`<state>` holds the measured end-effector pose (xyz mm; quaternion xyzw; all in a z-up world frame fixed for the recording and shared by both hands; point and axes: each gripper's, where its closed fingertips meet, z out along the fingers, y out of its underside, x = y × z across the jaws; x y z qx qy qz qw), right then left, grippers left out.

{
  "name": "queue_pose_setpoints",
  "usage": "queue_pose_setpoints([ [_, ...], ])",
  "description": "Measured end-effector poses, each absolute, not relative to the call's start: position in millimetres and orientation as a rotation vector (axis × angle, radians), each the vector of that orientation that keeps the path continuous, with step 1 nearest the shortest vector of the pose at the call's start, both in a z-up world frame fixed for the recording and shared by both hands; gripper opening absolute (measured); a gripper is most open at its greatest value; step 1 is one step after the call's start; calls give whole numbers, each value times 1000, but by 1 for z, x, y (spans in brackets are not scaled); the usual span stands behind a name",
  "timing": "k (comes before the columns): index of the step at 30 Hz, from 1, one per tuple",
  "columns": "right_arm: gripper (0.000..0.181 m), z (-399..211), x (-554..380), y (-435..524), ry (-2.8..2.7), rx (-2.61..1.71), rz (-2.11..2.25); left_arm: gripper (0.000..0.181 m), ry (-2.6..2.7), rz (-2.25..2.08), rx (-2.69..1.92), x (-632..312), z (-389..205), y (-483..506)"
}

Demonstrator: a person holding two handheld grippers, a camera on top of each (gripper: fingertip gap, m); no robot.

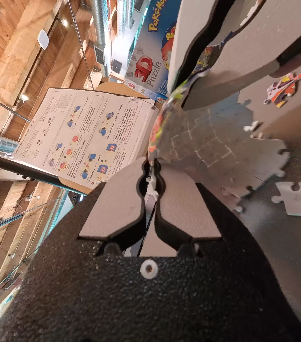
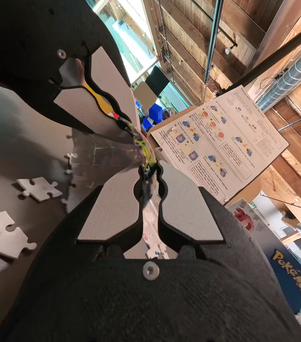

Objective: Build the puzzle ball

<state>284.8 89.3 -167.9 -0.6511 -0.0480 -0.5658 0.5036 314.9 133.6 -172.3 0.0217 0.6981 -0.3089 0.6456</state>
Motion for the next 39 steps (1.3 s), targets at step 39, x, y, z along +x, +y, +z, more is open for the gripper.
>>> queue_pose_setpoints([
  [39,8,-168,308,72,-5,-1585,-1334,29,1799,-920,-421,283,-176,158],
])
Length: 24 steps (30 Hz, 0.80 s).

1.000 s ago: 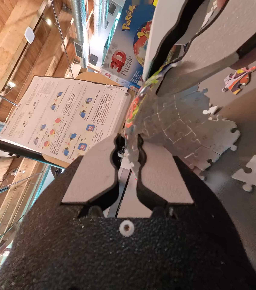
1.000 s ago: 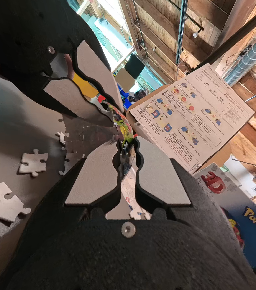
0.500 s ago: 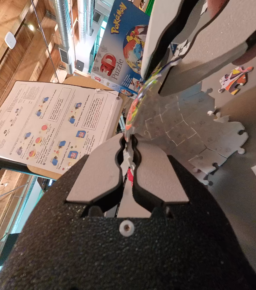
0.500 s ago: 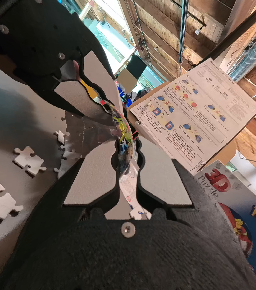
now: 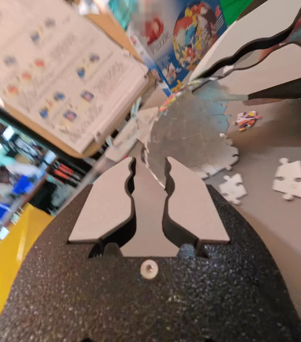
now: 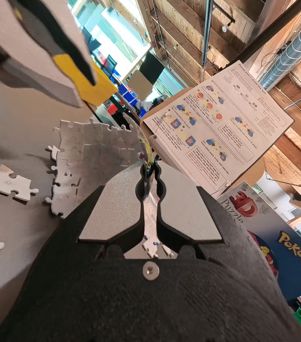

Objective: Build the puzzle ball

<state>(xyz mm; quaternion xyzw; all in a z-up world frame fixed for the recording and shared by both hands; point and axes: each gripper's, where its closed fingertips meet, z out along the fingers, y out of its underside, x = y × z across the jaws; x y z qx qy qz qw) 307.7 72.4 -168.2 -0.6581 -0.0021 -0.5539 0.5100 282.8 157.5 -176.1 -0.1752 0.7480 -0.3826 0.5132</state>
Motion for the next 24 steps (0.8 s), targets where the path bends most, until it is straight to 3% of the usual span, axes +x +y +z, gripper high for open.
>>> queue_pose_setpoints([
  [9,6,-168,317,74,17,-1601,-1365,27,1968,-842,-837,263,-234,156],
  [24,5,-166,315,81,-21,-1603,-1363,7,2135,-631,-740,283,-262,123],
])
